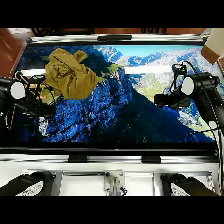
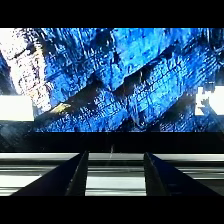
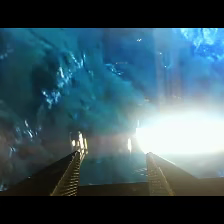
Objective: Fold the shirts.
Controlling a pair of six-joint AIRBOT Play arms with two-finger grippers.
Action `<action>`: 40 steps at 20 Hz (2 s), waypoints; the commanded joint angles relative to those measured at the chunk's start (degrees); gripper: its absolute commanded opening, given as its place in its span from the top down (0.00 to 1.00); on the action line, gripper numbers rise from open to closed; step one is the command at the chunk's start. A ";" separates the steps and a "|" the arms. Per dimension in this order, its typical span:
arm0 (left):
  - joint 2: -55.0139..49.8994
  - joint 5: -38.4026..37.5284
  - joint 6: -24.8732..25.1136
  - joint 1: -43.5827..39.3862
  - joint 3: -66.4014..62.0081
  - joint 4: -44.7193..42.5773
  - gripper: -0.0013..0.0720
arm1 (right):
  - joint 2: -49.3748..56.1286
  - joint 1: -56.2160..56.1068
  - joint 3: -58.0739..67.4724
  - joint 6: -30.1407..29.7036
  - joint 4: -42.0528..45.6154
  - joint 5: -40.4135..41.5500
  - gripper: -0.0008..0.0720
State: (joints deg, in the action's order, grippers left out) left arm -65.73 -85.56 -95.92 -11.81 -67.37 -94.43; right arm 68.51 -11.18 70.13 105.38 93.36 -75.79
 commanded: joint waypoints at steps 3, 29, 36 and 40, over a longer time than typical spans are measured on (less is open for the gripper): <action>-0.04 0.00 0.02 0.04 0.02 0.00 0.42 | 0.02 -0.07 -0.02 0.02 0.00 -0.02 0.27; -3.56 33.24 -4.72 0.35 -1.60 6.62 0.13 | 0.02 -0.07 -0.02 -5.01 3.78 0.96 0.27; -28.92 31.45 -4.94 2.78 -16.13 6.64 0.13 | 0.02 -0.07 -0.02 -5.03 -1.22 5.38 0.27; -36.57 31.58 -4.92 2.73 -20.44 7.67 0.15 | 0.02 -0.07 -0.02 -5.05 -1.77 7.04 0.27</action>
State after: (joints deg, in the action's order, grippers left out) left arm -96.42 -54.11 -100.75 -9.23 -84.44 -87.53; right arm 68.51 -11.18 70.13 100.36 92.64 -70.41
